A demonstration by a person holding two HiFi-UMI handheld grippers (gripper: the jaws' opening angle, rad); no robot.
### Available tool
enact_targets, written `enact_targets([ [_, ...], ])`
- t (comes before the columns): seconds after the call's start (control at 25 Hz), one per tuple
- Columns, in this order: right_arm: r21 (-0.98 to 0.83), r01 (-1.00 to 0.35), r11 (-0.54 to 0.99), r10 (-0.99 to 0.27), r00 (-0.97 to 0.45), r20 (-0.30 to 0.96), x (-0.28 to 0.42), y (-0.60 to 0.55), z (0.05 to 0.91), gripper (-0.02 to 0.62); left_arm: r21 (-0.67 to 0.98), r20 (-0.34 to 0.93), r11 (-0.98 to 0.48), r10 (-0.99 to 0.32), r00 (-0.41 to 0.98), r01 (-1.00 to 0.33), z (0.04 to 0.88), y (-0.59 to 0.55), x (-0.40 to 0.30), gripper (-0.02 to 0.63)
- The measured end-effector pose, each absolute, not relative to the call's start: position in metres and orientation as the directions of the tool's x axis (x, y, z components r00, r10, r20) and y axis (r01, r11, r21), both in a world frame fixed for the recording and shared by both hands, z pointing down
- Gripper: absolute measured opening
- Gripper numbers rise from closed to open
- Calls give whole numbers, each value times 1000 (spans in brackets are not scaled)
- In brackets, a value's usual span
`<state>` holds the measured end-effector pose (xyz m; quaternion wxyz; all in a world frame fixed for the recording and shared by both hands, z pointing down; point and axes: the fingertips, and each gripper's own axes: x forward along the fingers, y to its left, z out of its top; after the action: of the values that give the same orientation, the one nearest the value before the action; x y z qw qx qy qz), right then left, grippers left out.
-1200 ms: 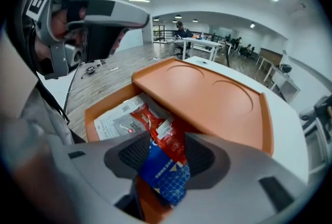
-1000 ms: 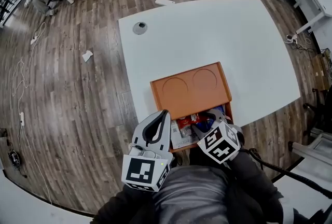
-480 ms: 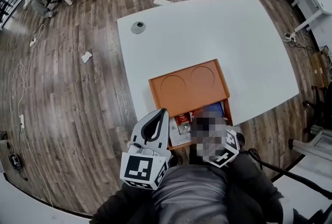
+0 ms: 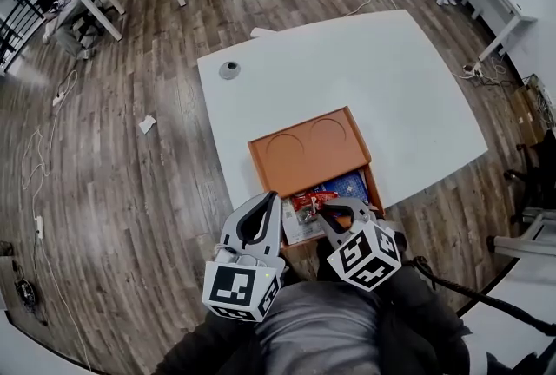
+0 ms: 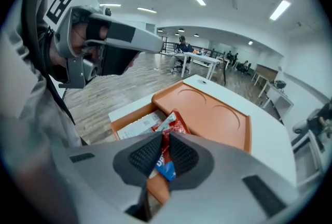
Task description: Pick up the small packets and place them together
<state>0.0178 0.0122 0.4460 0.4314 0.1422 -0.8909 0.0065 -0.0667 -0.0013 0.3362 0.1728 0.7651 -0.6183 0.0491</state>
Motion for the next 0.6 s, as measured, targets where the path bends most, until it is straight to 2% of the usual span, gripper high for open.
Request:
enact_targets([
  [0.32,166,-279,946,-312,-638,704,9,-35,411,46,175,257,-126,-952,169,-977,316,-9,-71,2],
  [0.6,154,-231,961,-269,-636,723,-9,-76,423,46,179,283,-19,-957,70,-984,324,-22,-92,2],
])
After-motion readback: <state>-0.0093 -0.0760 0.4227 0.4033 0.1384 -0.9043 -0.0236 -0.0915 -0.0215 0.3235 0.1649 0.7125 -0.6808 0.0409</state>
